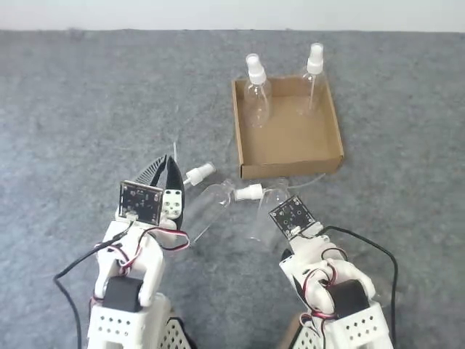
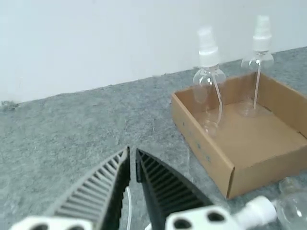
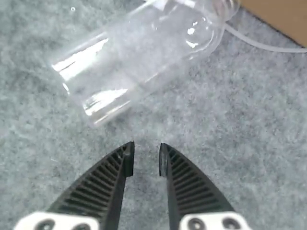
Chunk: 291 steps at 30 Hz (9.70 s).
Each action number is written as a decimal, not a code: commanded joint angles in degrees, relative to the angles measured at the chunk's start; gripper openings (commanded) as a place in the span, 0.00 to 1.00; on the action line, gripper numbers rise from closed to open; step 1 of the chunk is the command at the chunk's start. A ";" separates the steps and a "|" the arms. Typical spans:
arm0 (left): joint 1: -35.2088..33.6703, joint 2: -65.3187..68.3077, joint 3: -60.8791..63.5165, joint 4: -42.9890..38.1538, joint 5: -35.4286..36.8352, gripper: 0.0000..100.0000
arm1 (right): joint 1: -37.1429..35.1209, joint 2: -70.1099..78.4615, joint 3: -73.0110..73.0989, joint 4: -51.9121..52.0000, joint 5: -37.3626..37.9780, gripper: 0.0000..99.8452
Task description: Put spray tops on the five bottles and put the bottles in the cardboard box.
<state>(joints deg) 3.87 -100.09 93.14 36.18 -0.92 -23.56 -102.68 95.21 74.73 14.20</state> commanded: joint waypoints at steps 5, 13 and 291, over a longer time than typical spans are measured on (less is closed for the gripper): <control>0.09 0.62 3.65 -7.12 -0.44 0.01 | 0.04 -1.27 1.23 0.22 -0.79 0.06; -0.09 0.44 3.65 0.35 -0.44 0.01 | 0.04 -1.27 1.23 0.22 -0.79 0.06; -25.05 113.23 -97.10 51.34 -22.24 0.13 | 62.37 117.76 -77.98 -2.24 55.65 0.06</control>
<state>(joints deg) -20.22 13.49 -2.95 82.77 -19.47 37.80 15.12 16.70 73.05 68.79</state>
